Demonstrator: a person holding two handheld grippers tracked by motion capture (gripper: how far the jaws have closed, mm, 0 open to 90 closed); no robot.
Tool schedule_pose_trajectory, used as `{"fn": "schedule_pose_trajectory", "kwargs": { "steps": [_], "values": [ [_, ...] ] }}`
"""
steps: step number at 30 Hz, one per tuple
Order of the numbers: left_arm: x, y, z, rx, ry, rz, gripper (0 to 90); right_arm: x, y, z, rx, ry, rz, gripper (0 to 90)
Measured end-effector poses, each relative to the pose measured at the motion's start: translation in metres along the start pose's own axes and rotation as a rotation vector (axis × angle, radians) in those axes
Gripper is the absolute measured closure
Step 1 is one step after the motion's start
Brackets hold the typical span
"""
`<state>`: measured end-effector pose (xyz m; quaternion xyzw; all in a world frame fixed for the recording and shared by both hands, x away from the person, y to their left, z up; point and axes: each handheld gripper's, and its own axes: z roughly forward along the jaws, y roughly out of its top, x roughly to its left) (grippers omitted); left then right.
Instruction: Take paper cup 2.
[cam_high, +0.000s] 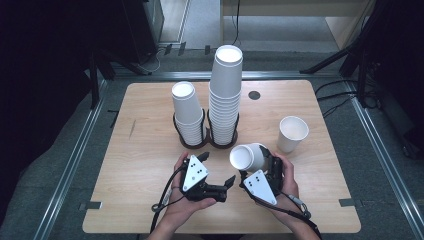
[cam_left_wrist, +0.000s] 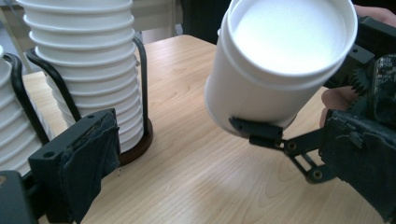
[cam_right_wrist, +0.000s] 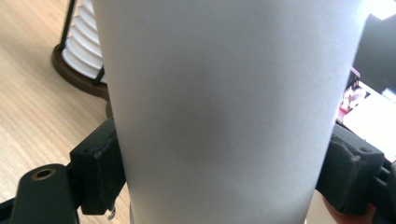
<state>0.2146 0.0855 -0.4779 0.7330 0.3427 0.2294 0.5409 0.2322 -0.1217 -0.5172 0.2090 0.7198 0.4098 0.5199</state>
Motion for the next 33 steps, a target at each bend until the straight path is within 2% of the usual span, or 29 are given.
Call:
{"fn": "schedule_pose_trajectory", "kwargs": {
  "steps": [3,11,14,16,24,33],
  "values": [
    [0.0,-0.001,0.001,0.0,-0.011,0.001,0.0,0.005,0.001,0.0,-0.011,0.001,-0.045,15.7],
    [-0.002,-0.005,0.006,0.014,-0.035,0.02,0.0,0.014,0.002,0.0,-0.013,0.017,-0.129,16.0],
    [-0.003,-0.006,0.007,0.014,-0.033,0.03,5.3,0.018,0.003,0.0,-0.016,0.016,-0.173,16.0],
    [-0.002,-0.006,0.006,0.01,-0.049,0.028,5.5,0.019,0.003,0.0,-0.02,0.022,-0.19,16.0],
    [-0.003,-0.006,0.005,0.005,-0.072,0.046,6.2,0.02,0.004,-0.001,-0.03,0.059,-0.197,15.9],
    [0.0,-0.004,0.002,-0.009,-0.099,0.042,6.4,0.02,0.004,-0.001,-0.042,0.057,-0.204,15.9]
  ]
}}
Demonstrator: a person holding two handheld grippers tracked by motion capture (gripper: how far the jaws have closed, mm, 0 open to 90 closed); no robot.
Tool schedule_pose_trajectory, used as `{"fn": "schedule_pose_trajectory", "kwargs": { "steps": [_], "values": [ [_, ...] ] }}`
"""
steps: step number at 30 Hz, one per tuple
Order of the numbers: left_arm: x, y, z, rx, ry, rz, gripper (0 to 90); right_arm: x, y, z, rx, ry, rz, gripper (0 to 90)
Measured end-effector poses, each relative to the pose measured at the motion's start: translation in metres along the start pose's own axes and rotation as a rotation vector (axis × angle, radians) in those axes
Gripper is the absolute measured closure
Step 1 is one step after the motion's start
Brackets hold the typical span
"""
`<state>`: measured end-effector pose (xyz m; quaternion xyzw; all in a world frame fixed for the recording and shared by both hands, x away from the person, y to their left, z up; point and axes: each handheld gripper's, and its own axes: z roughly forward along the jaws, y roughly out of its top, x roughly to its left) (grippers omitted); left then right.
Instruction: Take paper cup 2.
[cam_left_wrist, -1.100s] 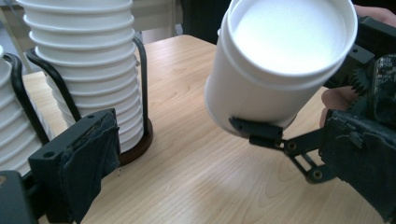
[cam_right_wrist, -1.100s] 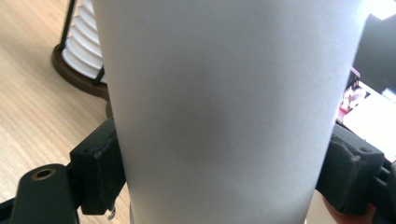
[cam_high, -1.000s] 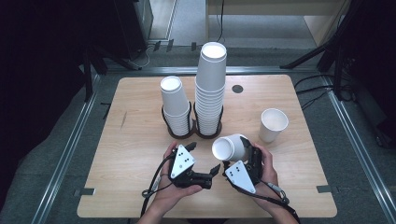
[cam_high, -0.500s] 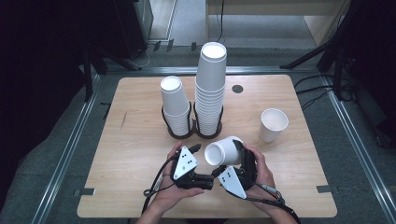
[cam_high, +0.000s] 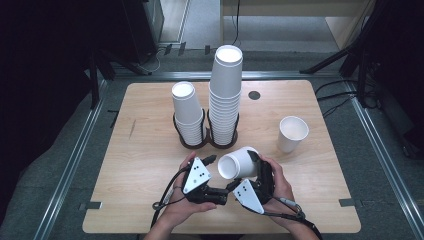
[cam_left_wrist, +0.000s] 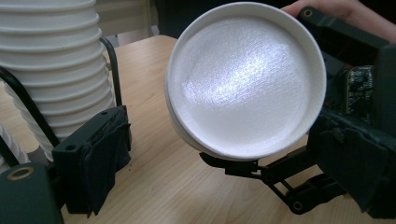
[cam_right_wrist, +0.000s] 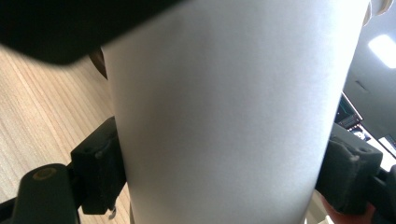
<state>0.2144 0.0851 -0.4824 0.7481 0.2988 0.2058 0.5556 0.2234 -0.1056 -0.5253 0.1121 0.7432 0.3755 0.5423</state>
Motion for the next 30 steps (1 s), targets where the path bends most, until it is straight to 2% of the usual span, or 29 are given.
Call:
{"fn": "schedule_pose_trajectory", "kwargs": {
  "steps": [7,14,18,19,26,30],
  "values": [
    [0.004,0.001,-0.004,-0.009,-0.003,0.0,6.4,-0.002,-0.002,0.0,0.0,-0.003,0.006,15.9],
    [-0.001,0.001,-0.001,0.005,-0.022,0.023,6.6,0.003,0.001,-0.001,-0.02,0.019,-0.01,15.8],
    [-0.004,0.002,-0.001,0.004,-0.027,0.028,8.9,0.006,0.003,-0.002,-0.04,0.033,-0.026,15.7],
    [-0.004,0.002,-0.001,0.003,-0.027,0.029,12.1,0.006,0.004,-0.002,-0.045,0.039,-0.032,15.7],
    [-0.003,0.003,-0.003,-0.007,-0.042,0.02,16.6,0.007,0.005,-0.004,-0.072,0.052,-0.035,15.5],
    [-0.005,0.004,-0.003,-0.009,-0.026,0.024,20.5,0.008,0.006,-0.004,-0.076,0.063,-0.052,15.2]
  ]
}}
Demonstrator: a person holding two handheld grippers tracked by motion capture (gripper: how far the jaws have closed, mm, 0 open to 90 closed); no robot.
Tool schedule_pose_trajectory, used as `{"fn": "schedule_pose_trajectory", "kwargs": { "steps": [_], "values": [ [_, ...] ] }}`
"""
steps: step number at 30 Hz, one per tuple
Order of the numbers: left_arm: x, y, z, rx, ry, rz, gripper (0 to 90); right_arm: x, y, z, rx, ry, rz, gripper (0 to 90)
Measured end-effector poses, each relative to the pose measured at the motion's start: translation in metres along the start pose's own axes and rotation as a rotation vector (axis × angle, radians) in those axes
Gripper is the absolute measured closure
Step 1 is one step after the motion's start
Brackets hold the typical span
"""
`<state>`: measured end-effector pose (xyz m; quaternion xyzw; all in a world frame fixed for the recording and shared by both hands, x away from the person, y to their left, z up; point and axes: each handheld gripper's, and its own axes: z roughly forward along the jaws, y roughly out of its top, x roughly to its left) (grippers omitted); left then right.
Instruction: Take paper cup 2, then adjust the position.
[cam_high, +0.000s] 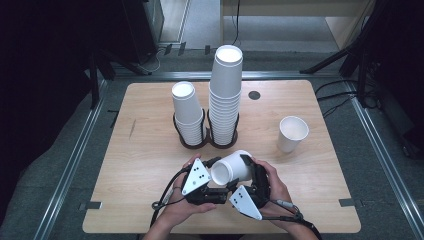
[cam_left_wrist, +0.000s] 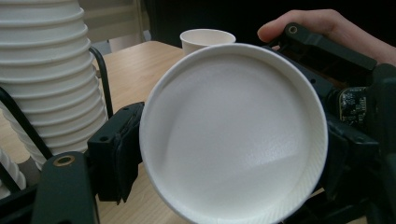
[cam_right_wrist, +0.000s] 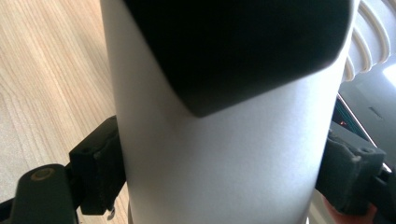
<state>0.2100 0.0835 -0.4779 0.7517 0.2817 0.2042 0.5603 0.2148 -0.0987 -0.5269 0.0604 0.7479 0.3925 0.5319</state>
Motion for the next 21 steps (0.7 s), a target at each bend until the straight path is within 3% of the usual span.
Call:
{"fn": "schedule_pose_trajectory", "kwargs": {
  "steps": [7,13,17,19,21],
  "values": [
    [0.001,0.001,-0.001,0.004,-0.005,0.002,22.1,0.0,0.0,0.0,-0.009,-0.001,-0.007,14.1],
    [0.005,0.002,-0.004,-0.004,-0.028,-0.028,24.0,0.0,0.0,-0.001,-0.019,-0.003,0.004,11.1],
    [0.009,0.002,-0.006,-0.009,-0.038,-0.046,24.5,-0.002,0.003,-0.002,-0.012,0.019,0.057,9.1],
    [0.011,0.001,-0.006,-0.01,-0.033,-0.052,24.5,-0.003,0.004,-0.003,-0.01,0.017,0.074,1.6],
    [0.013,0.001,-0.007,-0.015,-0.03,-0.055,24.6,-0.004,0.004,-0.003,-0.013,0.015,0.088,0.0]
  ]
}}
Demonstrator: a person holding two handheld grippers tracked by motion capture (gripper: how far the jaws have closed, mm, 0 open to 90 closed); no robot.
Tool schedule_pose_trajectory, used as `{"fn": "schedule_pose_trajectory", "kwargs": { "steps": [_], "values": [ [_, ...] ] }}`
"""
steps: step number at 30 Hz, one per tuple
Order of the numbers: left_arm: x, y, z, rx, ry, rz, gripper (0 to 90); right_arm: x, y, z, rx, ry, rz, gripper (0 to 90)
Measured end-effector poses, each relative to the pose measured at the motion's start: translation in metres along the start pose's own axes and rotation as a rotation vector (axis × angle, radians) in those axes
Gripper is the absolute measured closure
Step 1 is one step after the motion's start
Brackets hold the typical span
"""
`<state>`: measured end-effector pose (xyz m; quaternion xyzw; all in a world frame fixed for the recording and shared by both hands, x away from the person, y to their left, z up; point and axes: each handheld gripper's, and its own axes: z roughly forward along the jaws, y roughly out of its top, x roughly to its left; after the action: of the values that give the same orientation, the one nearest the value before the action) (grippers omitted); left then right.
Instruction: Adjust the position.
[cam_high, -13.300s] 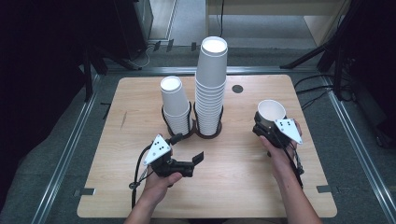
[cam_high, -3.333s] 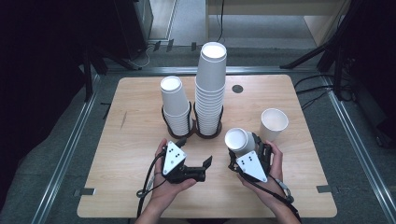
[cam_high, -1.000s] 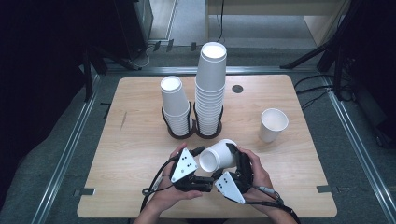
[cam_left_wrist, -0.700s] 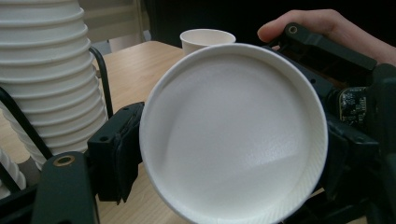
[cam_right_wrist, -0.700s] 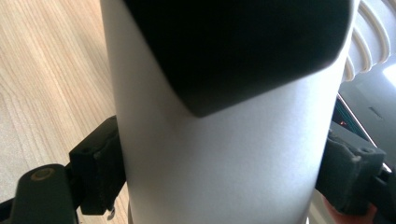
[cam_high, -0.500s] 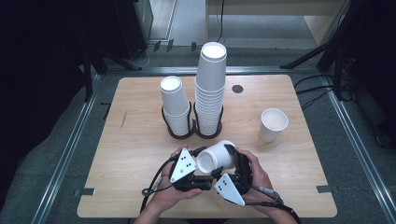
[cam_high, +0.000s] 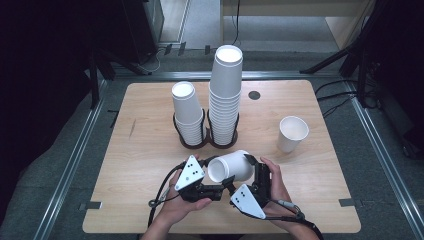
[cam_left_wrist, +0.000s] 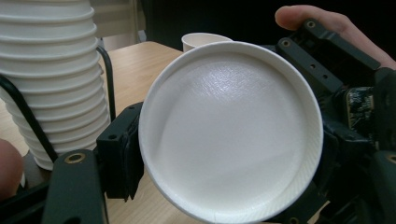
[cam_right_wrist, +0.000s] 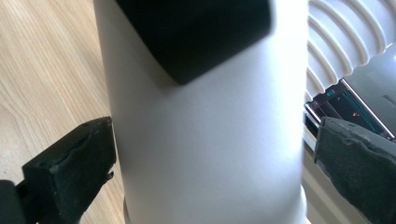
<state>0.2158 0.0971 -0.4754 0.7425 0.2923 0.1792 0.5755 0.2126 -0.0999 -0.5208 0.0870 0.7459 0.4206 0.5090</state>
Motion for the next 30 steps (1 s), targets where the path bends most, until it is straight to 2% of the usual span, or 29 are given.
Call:
{"fn": "schedule_pose_trajectory", "kwargs": {
  "steps": [5,8,11,19,24,25,28,30],
  "values": [
    [0.008,-0.002,-0.003,-0.027,0.052,-0.014,24.6,-0.002,0.001,-0.002,-0.02,0.007,0.024,0.0],
    [0.012,-0.002,-0.006,-0.052,0.089,-0.024,24.6,-0.003,0.003,-0.003,-0.021,0.007,0.058,0.0],
    [0.016,-0.001,-0.01,-0.084,0.11,-0.046,24.6,-0.004,0.003,-0.004,-0.02,0.009,0.112,0.0],
    [0.025,0.0,-0.019,-0.163,0.137,-0.086,24.6,-0.009,0.006,-0.007,-0.024,0.072,0.28,0.0],
    [0.028,-0.001,-0.021,-0.208,0.152,-0.104,24.6,-0.011,0.009,-0.007,-0.024,0.087,0.411,0.0],
    [0.029,-0.001,-0.022,-0.216,0.164,-0.104,24.5,-0.011,0.01,-0.007,-0.019,0.087,0.437,0.1],
    [0.03,-0.001,-0.022,-0.236,0.167,-0.117,24.5,-0.008,0.012,-0.007,-0.013,0.029,0.449,0.2],
    [0.03,-0.002,-0.022,-0.247,0.17,-0.118,24.5,-0.007,0.014,-0.007,-0.019,0.03,0.48,0.2]
  ]
}}
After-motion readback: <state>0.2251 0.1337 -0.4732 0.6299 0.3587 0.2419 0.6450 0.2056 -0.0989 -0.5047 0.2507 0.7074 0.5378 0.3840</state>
